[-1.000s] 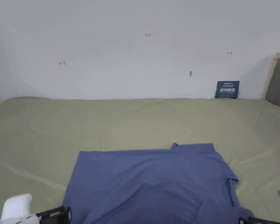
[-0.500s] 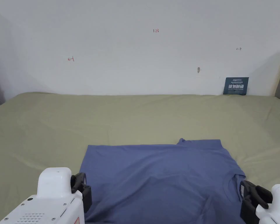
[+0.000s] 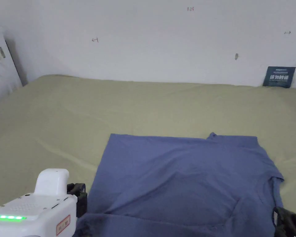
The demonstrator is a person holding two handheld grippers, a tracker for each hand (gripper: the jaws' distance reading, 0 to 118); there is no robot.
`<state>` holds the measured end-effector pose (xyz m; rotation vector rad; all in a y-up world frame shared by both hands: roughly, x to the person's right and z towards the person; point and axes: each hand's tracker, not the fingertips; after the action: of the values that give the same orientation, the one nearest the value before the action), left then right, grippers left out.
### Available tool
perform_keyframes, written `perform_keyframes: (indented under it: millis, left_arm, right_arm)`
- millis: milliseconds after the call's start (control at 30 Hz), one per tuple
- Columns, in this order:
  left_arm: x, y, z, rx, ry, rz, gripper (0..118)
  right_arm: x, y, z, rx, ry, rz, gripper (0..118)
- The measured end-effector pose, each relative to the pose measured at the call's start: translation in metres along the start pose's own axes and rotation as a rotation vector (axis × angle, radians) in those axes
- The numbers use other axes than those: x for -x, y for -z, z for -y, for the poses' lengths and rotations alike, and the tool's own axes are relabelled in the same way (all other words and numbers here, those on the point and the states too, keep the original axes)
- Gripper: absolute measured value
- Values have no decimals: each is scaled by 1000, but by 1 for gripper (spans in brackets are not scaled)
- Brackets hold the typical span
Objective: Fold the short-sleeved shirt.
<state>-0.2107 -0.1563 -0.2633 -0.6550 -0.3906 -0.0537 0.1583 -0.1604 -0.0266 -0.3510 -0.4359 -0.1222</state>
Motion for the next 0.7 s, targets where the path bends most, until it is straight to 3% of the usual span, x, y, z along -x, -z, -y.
perform_keyframes:
  millis: [133,200,267,300,333,467,500,600,700]
  left_arm:
    - [29,32,12,145,-35,-4,0]
    - [38,49,19,235,-67,9,14]
    - [39,64,22,310,-64,24,96]
    - [39,74,25,359,-73,41,115]
    - [37,81,29,362,-82,18,116]
    - [34,108,30,385,-57,-3,111]
    - [39,116,31,408,-57,-8,98]
    - [34,113,28,403,-78,74,7]
    - [20,101,26,399,-55,78,5]
  right_arm:
    - [-2,8,11,50,0,-2,3]
    - [-4,12,16,82,4,-2,3]
    - [-7,18,21,106,11,3,3]
    - [-8,20,25,123,19,7,3]
    - [-10,23,28,137,29,7,3]
    - [-23,37,38,203,41,46,3]
    - [-28,41,40,203,46,51,3]
    - [-44,48,43,274,12,62,3]
    - [-64,56,41,354,19,57,3]
